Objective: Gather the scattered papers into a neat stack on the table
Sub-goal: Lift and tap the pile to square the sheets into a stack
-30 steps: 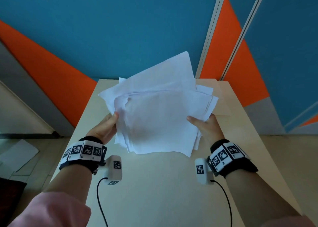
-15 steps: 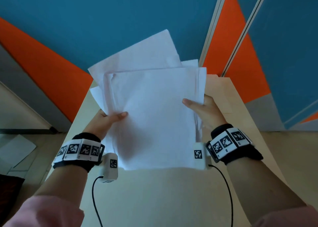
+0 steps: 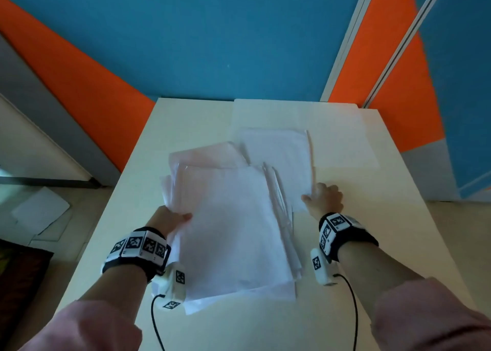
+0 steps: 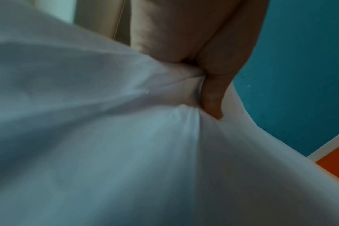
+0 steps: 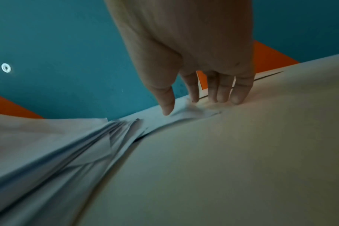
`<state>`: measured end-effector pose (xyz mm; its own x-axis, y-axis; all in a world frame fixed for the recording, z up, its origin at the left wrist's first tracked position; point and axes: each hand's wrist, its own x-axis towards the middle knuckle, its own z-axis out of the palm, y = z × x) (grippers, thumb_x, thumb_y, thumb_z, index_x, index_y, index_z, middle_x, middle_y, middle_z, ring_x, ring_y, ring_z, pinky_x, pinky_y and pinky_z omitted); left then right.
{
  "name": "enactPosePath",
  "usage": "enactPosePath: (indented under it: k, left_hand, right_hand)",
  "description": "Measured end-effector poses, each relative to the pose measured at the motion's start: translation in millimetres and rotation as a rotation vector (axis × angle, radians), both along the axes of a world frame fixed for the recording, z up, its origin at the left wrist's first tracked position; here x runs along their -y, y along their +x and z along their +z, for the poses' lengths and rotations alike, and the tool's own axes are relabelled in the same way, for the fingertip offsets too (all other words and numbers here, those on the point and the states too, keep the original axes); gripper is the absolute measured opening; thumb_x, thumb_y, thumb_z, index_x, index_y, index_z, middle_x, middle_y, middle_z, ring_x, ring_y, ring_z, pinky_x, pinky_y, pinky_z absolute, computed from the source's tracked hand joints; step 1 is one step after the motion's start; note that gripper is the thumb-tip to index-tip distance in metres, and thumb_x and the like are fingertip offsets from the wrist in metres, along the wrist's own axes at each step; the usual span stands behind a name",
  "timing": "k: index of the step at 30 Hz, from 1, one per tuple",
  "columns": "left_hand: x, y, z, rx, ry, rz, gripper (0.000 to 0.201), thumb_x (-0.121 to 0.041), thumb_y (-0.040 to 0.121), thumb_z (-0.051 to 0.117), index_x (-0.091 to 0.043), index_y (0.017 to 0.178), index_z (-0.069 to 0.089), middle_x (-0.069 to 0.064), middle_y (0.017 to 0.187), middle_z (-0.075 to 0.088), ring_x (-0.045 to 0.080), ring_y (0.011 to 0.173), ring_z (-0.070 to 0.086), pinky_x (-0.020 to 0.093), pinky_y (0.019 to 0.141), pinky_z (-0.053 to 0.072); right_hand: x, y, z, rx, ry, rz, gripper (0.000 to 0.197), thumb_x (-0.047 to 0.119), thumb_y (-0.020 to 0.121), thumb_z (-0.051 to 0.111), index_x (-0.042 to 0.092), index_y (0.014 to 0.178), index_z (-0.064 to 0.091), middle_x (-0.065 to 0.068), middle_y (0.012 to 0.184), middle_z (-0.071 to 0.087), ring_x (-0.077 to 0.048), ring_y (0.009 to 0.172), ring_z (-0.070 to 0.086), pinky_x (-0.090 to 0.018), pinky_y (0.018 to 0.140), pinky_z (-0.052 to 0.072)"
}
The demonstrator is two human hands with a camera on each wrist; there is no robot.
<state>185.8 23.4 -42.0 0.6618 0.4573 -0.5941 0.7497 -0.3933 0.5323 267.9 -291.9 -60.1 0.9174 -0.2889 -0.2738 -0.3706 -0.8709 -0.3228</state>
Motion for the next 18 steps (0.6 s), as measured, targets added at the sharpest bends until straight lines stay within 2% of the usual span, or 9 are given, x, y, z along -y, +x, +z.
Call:
enactPosePath:
  k: [3,7,9,12,13,14,15,16,18]
  left_hand:
    - [0,-1,0,-0.012,0.018,-0.012,0.053,-0.023,0.084,0.066,0.012,0.122,0.051,0.016,0.094,0.055,0.026,0.084,0.053,0.028,0.076,0.041]
    - [-2,-5,-1,-0.038,-0.007,-0.003,0.056,-0.024,0.083,0.069,0.012,0.121,0.052,0.016,0.095,0.056,0.026,0.086,0.054,0.029,0.078,0.042]
    - [-4,-8,-1,-0.060,-0.016,-0.010,0.059,-0.028,0.081,0.071,0.012,0.121,0.053,0.018,0.096,0.060,0.027,0.085,0.055,0.030,0.075,0.042]
    - [-4,-11,0,-0.104,-0.015,-0.047,0.061,-0.032,0.080,0.072,0.010,0.121,0.054,0.023,0.108,0.065,0.026,0.084,0.055,0.031,0.074,0.042]
    - [-4,-11,0,-0.105,-0.023,-0.056,0.061,-0.032,0.080,0.071,0.010,0.121,0.055,0.023,0.109,0.065,0.027,0.085,0.055,0.030,0.075,0.042]
    - [-3,-11,1,-0.110,-0.026,-0.063,0.060,-0.031,0.080,0.071,0.010,0.122,0.055,0.022,0.109,0.065,0.028,0.088,0.057,0.030,0.076,0.042]
    - [-2,-11,1,-0.110,-0.025,-0.069,0.060,-0.031,0.081,0.071,0.010,0.122,0.055,0.023,0.111,0.065,0.030,0.093,0.060,0.031,0.078,0.043]
    - [0,-11,3,-0.117,-0.027,-0.079,0.060,-0.032,0.081,0.071,0.009,0.122,0.055,0.023,0.114,0.065,0.033,0.100,0.062,0.032,0.082,0.045]
    - [1,-13,5,-0.119,-0.050,-0.074,0.063,-0.033,0.079,0.072,0.009,0.122,0.055,0.023,0.120,0.064,0.035,0.111,0.061,0.035,0.093,0.047]
  right_hand:
    - [-13,11,-3,-0.054,0.137,-0.113,0.056,0.024,0.081,0.067,-0.001,0.126,0.044,-0.021,0.129,0.048,-0.037,0.120,0.048,-0.045,0.097,0.043]
    - [-22,16,-9,-0.059,0.271,-0.123,0.028,0.011,0.081,0.059,-0.004,0.104,0.062,-0.022,0.107,0.068,-0.037,0.101,0.064,-0.042,0.089,0.053]
    - [-24,13,-5,0.064,0.322,-0.165,0.027,0.005,0.086,0.052,-0.007,0.107,0.061,-0.024,0.110,0.066,-0.038,0.104,0.063,-0.038,0.088,0.052]
    - [-15,4,11,0.403,0.445,-0.389,0.030,0.003,0.096,0.038,-0.006,0.123,0.047,-0.028,0.120,0.058,-0.039,0.110,0.059,-0.040,0.087,0.050]
    - [-10,1,18,0.495,0.526,-0.474,0.031,0.004,0.098,0.036,-0.001,0.127,0.044,-0.024,0.120,0.057,-0.039,0.106,0.061,-0.037,0.082,0.054]
    - [-6,-1,23,0.566,0.635,-0.554,0.033,0.006,0.099,0.034,0.003,0.131,0.042,-0.016,0.119,0.054,-0.037,0.096,0.064,-0.030,0.070,0.058]
    - [-2,-3,28,0.603,0.753,-0.635,0.036,0.007,0.099,0.032,0.007,0.135,0.039,-0.007,0.118,0.048,-0.033,0.080,0.066,-0.021,0.056,0.057]
    - [0,-5,32,0.607,0.864,-0.710,0.039,0.008,0.099,0.031,0.008,0.138,0.036,-0.003,0.117,0.044,-0.025,0.064,0.062,-0.016,0.047,0.051]
    - [1,-11,37,0.552,1.008,-0.799,0.039,0.005,0.097,0.034,0.005,0.136,0.038,-0.008,0.117,0.050,-0.014,0.052,0.053,-0.014,0.043,0.046]
